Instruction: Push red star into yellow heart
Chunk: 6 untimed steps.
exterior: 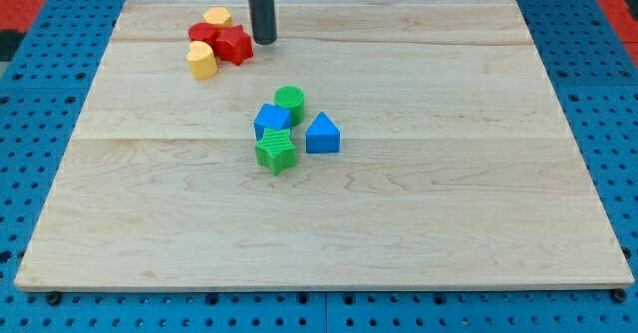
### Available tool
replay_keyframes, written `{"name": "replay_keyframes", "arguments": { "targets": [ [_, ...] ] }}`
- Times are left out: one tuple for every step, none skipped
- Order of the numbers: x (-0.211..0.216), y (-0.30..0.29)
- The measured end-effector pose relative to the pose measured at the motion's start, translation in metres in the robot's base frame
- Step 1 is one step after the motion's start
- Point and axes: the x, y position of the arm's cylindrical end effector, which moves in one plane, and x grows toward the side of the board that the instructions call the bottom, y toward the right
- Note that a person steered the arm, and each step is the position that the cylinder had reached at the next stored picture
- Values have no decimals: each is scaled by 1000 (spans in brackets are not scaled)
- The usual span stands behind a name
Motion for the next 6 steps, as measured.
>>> {"name": "replay_keyframes", "arguments": {
  "targets": [
    [-11,-2],
    [-15,-5],
    [-13,-10],
    [2,-11],
    [26,-11],
    [27,2]
  ]
}}
